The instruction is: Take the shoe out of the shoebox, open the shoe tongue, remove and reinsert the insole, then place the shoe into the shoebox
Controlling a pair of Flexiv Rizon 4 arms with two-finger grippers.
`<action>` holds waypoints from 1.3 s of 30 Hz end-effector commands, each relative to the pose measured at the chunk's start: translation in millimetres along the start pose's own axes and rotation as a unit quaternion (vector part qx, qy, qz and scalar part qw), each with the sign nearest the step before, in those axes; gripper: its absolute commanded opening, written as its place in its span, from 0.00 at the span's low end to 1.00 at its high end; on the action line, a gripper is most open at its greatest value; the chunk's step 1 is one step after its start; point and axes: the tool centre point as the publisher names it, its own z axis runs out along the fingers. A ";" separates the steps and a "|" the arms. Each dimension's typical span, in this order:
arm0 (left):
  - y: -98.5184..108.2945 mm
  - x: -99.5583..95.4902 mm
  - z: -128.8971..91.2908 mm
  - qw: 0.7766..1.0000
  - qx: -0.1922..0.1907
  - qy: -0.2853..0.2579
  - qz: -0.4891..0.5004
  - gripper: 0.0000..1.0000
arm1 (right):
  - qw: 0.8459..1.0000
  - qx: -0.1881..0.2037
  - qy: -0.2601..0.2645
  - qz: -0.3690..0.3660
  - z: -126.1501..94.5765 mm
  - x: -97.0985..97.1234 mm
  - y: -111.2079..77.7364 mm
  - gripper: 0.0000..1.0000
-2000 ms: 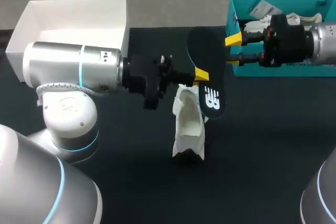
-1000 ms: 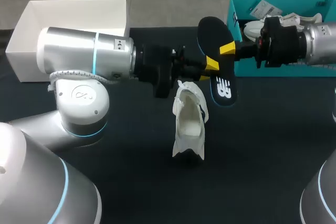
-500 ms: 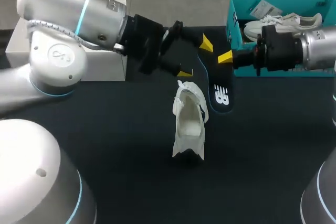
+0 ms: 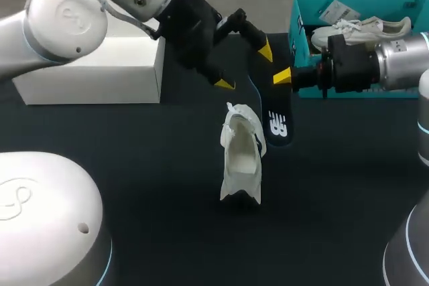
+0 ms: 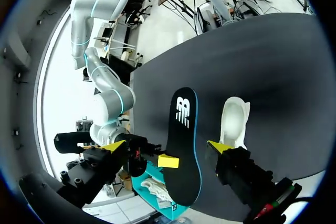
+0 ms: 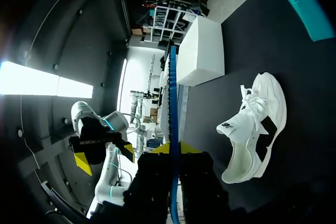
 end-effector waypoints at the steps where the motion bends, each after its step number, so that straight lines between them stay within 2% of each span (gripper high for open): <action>1: 2.5 -4.5 0.2 0.995 0.002 0.099 0.000 1.00 | 1.000 -0.005 0.005 0.004 3.5 -9.3 -2.7 0.00; 6: 2.5 -4.5 0.2 0.995 0.002 0.099 0.000 1.00 | 1.000 0.001 0.003 0.010 5.5 -11.4 -1.0 0.00; 9: 1.8 -15.6 -0.1 0.975 -0.063 0.208 0.048 1.00 | 1.000 0.007 0.000 0.010 7.4 -11.3 0.7 0.00; 10: 3.4 -18.4 -0.6 0.973 -0.050 0.221 0.041 1.00 | 1.000 0.008 0.000 0.010 7.7 -11.2 0.9 0.00; 12: 9.2 -19.9 1.5 0.957 -0.089 0.271 0.054 1.00 | 1.000 0.010 -0.001 0.010 8.2 -11.3 1.2 0.00; 14: 15.4 -18.9 5.0 0.944 -0.097 0.309 0.058 1.00 | 1.000 0.011 0.000 0.009 9.3 -10.7 1.5 0.00; 18: 23.4 -15.0 12.2 0.932 -0.099 0.345 0.046 1.00 | 1.000 0.011 0.001 0.008 11.2 -10.1 0.5 0.00; 22: 27.4 -12.4 13.7 0.930 -0.099 0.352 0.041 1.00 | 1.000 0.006 0.005 0.009 12.3 -11.7 -1.8 0.00; 27: 35.0 -13.1 14.4 0.934 -0.080 0.348 0.027 1.00 | 1.000 0.006 0.007 0.010 16.2 -11.5 -3.9 0.00; 34: 49.1 -24.6 7.2 0.932 -0.105 0.347 0.018 1.00 | 1.000 0.013 0.012 0.016 26.3 -14.8 -6.4 0.00; 39: 50.3 -29.2 1.5 0.933 -0.105 0.343 0.019 1.00 | 1.000 0.008 0.017 0.018 27.3 -16.2 -9.1 0.00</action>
